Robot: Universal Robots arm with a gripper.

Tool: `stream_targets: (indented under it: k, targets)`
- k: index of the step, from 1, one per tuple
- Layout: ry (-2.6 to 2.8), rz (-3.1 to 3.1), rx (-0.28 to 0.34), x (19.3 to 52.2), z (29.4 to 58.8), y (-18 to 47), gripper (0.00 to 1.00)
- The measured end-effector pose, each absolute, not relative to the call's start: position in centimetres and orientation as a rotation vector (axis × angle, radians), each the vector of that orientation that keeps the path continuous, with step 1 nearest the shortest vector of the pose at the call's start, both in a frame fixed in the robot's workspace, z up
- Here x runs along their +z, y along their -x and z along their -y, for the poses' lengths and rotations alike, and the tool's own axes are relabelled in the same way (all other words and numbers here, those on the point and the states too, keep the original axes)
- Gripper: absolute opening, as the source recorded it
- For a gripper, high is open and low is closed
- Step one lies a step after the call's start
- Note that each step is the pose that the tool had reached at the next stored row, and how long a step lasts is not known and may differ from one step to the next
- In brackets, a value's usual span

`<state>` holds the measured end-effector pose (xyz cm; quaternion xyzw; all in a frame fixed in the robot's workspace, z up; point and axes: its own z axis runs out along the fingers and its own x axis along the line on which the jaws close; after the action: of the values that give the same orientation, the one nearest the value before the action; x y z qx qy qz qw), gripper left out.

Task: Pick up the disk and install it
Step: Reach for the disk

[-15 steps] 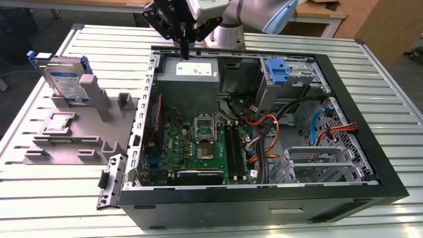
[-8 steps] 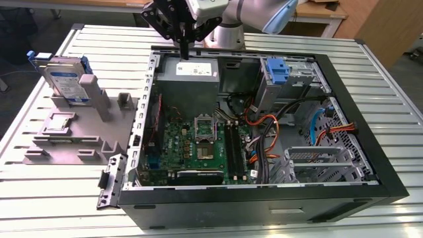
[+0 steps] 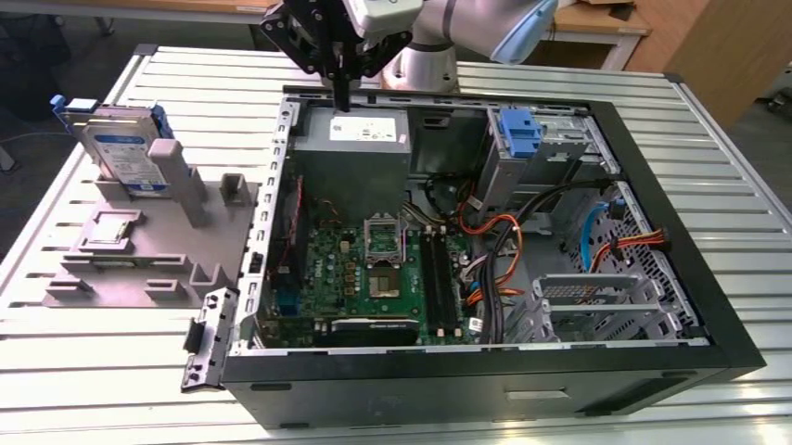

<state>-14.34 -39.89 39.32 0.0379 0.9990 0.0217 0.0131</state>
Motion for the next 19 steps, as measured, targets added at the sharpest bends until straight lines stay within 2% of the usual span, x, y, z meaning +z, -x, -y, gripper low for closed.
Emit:
stream_targets:
  k: [19]
  targets:
    - [-0.118,-3.112,0.068,39.28,39.89,14.99,0.1]
